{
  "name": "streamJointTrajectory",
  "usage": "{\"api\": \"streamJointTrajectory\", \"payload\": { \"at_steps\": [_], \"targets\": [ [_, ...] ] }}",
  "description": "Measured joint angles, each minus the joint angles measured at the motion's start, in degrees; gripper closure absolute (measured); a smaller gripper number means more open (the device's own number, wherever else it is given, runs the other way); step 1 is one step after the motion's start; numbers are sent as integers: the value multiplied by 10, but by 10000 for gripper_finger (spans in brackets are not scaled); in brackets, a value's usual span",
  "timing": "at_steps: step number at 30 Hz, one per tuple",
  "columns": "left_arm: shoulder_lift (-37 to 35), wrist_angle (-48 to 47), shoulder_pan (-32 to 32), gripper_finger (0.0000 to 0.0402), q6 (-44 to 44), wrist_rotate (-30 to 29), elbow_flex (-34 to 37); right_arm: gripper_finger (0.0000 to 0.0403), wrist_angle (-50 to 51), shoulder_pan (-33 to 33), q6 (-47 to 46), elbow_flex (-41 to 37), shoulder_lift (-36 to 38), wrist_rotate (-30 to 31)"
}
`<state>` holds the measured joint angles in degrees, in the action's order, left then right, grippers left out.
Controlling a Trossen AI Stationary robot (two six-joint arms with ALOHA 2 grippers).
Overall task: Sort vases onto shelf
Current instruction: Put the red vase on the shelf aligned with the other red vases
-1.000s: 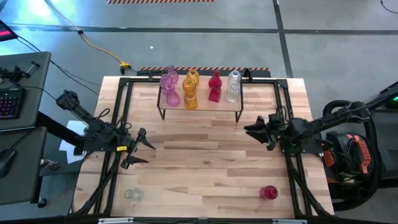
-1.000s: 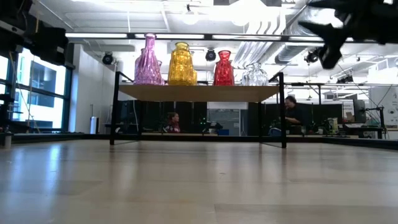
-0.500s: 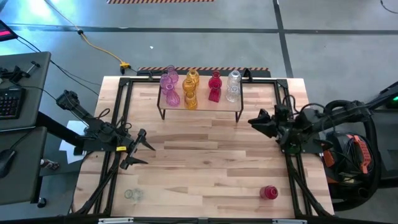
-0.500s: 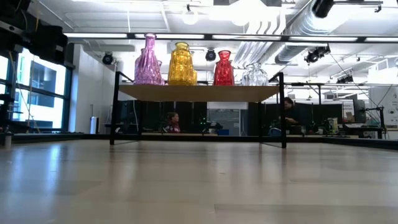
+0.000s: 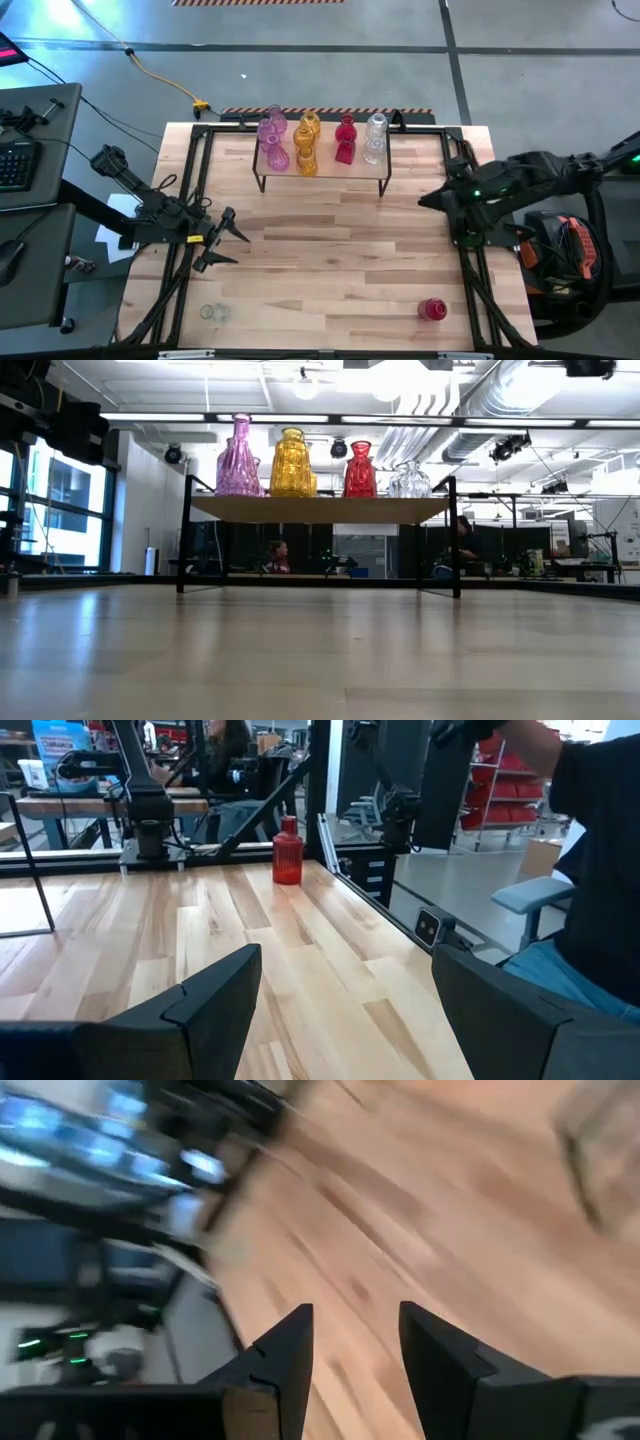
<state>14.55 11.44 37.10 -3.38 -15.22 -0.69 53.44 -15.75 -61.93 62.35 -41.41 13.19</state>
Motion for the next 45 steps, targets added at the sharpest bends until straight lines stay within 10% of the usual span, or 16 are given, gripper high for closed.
{"api": "streamJointTrajectory", "payload": {
  "at_steps": [13,33,45],
  "targets": [
    [0,0,0,117,-11,-3,0,272,213,-37,-282,13,-135,-198],
    [0,0,0,117,-15,-3,0,272,133,-358,-586,13,-273,-195],
    [0,0,0,117,-15,-14,0,272,112,-433,-688,13,-317,-162]
  ]
}}
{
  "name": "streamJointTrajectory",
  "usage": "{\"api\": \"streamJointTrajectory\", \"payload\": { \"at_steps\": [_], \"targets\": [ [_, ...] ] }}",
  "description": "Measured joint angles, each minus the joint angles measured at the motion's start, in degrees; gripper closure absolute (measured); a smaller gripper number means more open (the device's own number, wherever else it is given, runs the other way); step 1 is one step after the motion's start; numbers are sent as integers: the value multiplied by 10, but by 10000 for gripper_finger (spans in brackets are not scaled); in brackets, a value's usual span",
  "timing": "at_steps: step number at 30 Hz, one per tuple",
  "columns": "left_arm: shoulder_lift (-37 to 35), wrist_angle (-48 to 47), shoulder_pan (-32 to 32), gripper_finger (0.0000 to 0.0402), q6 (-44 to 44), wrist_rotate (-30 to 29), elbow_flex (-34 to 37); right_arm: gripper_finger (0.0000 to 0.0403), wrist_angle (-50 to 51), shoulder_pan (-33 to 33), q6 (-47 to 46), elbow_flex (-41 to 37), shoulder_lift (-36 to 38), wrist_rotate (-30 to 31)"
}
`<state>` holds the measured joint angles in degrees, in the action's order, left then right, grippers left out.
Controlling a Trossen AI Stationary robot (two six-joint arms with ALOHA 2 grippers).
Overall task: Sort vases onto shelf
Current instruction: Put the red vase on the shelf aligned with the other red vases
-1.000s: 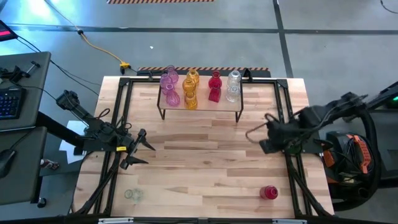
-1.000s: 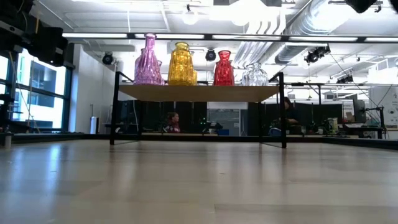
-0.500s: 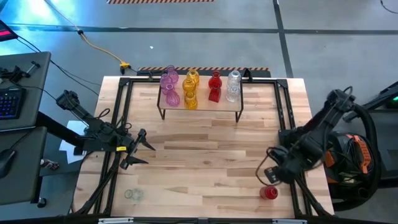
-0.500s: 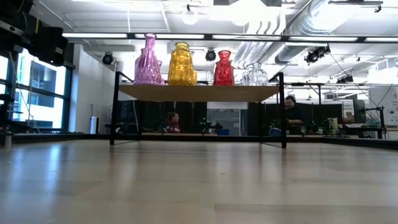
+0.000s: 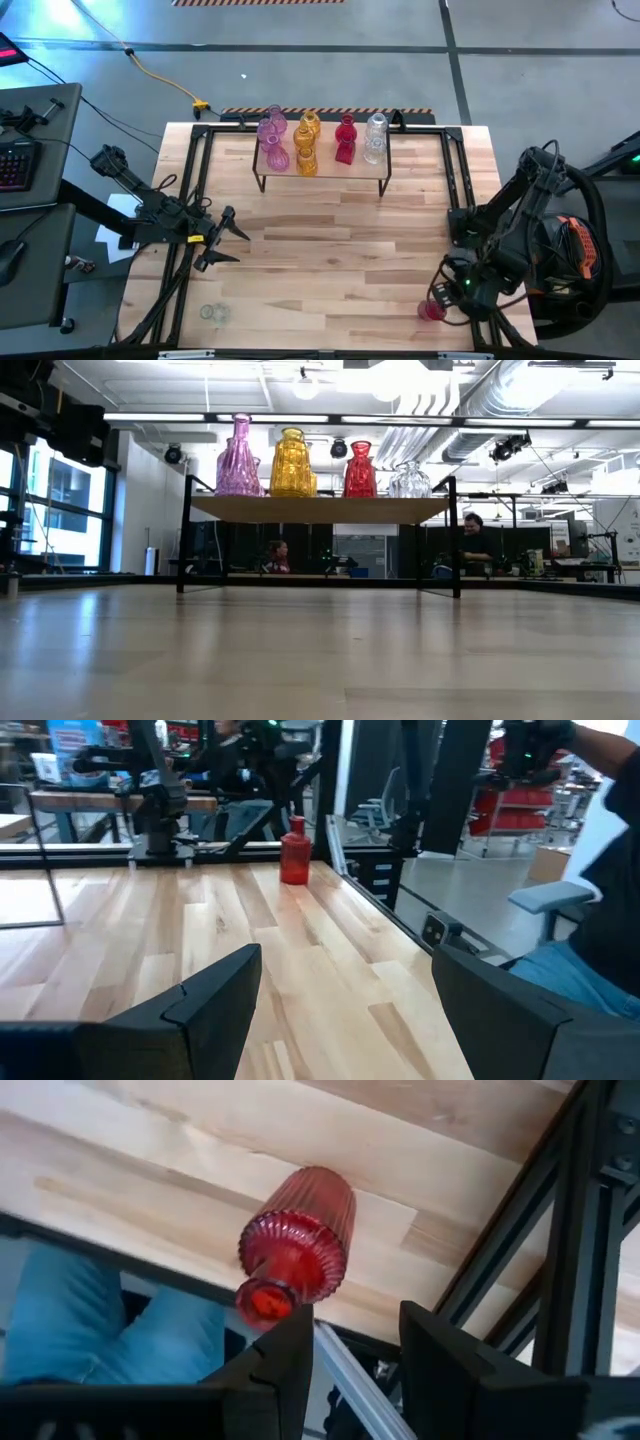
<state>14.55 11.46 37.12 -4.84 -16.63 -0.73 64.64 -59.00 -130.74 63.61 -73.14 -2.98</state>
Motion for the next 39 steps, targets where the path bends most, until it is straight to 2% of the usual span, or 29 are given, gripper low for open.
{"api": "streamJointTrajectory", "payload": {
  "at_steps": [4,10,13,16,23,39],
  "targets": [
    [0,0,0,117,0,-22,0,272,-2,-3,-7,0,-25,-1],
    [0,0,0,117,4,-27,0,272,-6,-2,47,0,-56,-2],
    [0,5,0,117,15,-36,0,272,-6,1,45,0,-56,5],
    [0,16,0,117,25,-49,0,272,-6,-3,34,0,-57,40],
    [0,19,0,117,26,-53,0,272,-56,-11,33,0,-57,26],
    [0,19,0,117,25,-53,0,272,-60,-12,26,0,-68,32]
  ]
}}
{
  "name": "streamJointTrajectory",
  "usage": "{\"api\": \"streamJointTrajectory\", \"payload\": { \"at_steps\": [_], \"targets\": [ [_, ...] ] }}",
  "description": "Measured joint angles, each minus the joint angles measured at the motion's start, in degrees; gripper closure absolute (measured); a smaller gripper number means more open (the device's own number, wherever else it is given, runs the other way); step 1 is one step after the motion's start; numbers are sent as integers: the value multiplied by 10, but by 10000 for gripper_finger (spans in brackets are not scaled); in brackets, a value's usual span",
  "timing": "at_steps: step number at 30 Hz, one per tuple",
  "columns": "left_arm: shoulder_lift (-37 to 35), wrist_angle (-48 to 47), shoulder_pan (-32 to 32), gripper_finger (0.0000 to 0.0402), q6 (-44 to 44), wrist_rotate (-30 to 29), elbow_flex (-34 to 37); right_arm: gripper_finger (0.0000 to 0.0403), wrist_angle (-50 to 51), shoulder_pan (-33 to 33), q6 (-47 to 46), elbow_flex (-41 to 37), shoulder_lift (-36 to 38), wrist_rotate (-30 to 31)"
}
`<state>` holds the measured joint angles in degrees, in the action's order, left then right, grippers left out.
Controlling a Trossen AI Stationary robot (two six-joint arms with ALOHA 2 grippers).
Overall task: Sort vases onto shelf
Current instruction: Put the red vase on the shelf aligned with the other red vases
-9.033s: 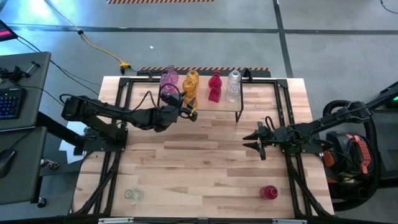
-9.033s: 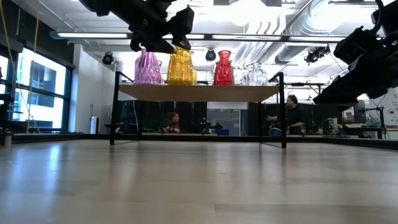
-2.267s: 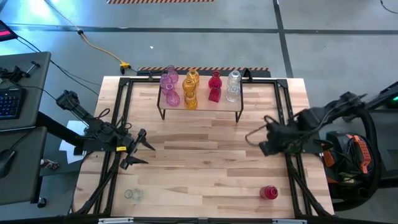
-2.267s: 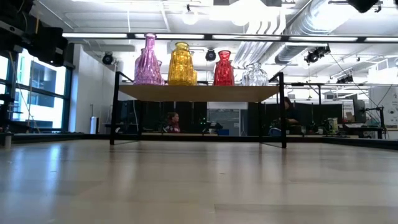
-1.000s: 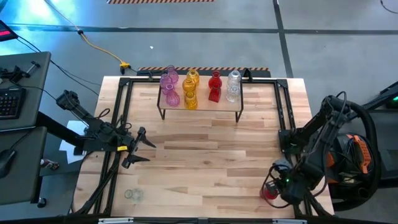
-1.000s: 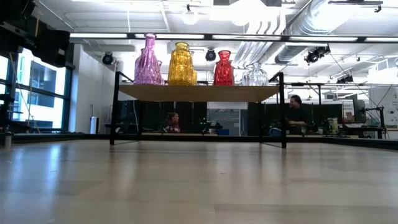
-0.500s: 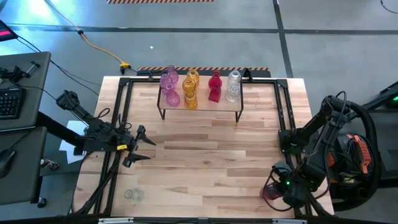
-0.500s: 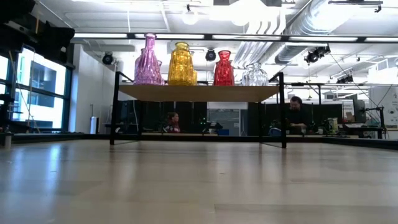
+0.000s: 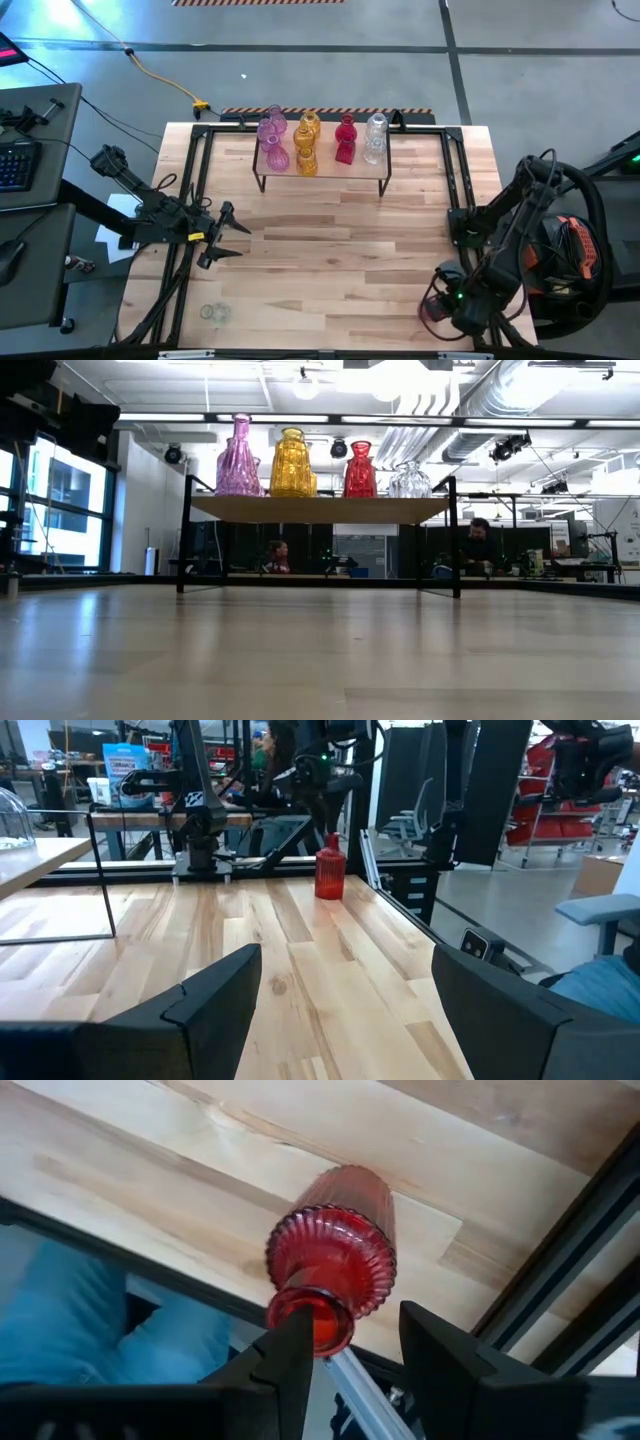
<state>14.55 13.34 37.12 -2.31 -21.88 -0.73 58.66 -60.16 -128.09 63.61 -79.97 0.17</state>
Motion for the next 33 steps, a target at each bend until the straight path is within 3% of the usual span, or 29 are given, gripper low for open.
{"api": "streamJointTrajectory", "payload": {
  "at_steps": [5,33],
  "targets": [
    [0,0,0,117,0,0,0,272,-1,0,5,0,-28,-24],
    [0,0,0,117,0,0,0,272,2,1,6,1,-31,-17]
  ]
}}
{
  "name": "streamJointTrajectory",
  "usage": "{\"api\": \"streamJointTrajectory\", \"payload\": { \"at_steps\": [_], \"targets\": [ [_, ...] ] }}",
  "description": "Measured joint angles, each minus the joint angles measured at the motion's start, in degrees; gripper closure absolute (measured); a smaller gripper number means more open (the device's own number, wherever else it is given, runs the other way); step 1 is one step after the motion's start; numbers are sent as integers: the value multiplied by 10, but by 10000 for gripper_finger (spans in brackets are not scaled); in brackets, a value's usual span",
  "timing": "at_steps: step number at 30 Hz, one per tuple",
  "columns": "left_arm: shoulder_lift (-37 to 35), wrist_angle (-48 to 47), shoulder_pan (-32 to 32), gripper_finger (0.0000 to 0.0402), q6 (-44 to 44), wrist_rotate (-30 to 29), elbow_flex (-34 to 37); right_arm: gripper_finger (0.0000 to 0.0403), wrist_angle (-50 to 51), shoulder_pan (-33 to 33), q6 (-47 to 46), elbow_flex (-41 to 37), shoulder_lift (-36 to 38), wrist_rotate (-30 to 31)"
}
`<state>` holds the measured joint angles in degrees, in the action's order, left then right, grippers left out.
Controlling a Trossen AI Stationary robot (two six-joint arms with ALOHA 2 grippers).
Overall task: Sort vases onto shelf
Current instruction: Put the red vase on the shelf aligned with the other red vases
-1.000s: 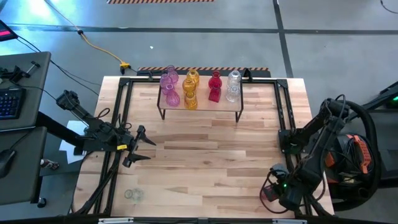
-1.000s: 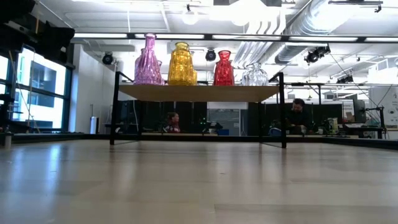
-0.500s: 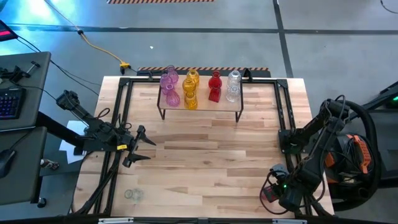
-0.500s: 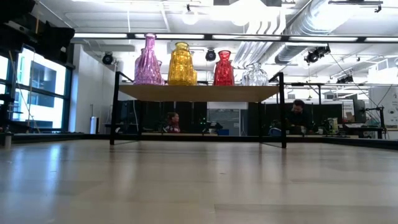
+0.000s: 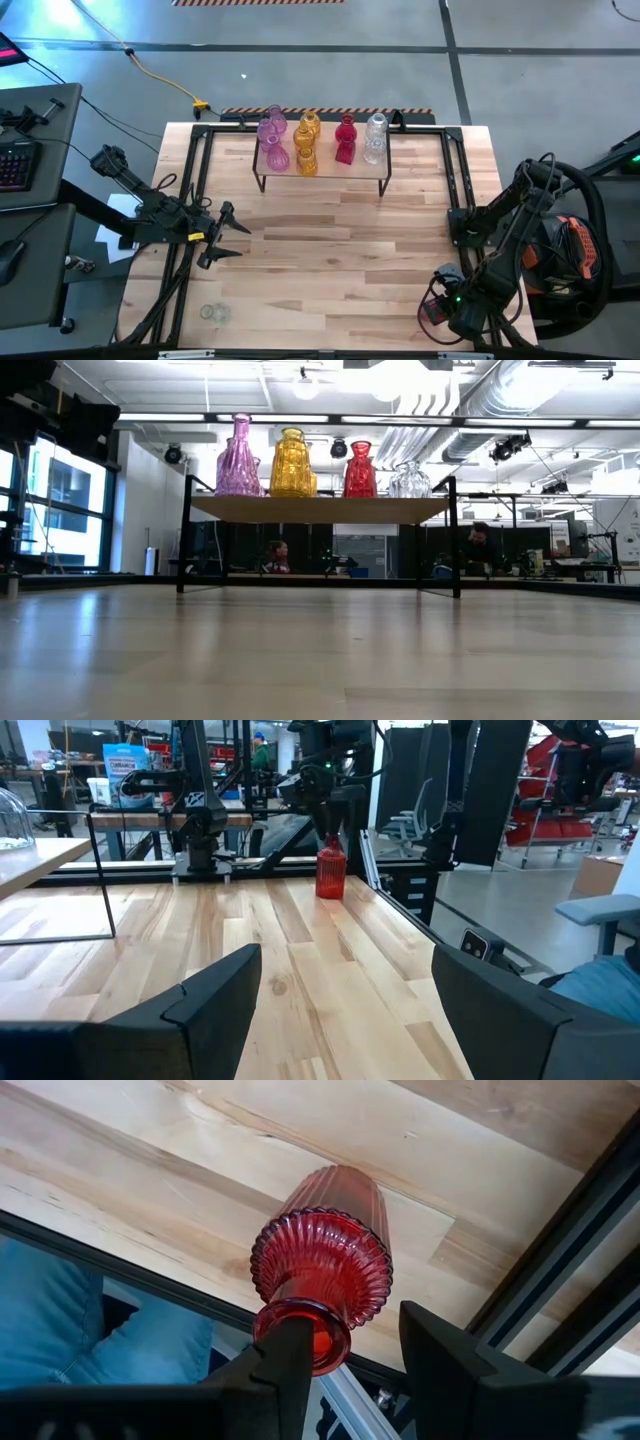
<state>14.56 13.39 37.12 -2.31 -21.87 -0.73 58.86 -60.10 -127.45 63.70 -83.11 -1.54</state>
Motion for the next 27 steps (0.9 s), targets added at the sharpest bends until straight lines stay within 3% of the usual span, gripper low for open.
{"api": "streamJointTrajectory", "payload": {
  "at_steps": [7,14,22,27],
  "targets": [
    [0,0,0,117,0,0,0,292,-1,5,3,0,0,-16],
    [0,0,0,117,0,0,0,391,-2,5,3,0,0,-17],
    [0,0,0,117,0,0,0,391,0,14,4,0,0,-22],
    [0,1,0,117,0,0,0,394,6,49,57,-2,7,-23]
  ]
}}
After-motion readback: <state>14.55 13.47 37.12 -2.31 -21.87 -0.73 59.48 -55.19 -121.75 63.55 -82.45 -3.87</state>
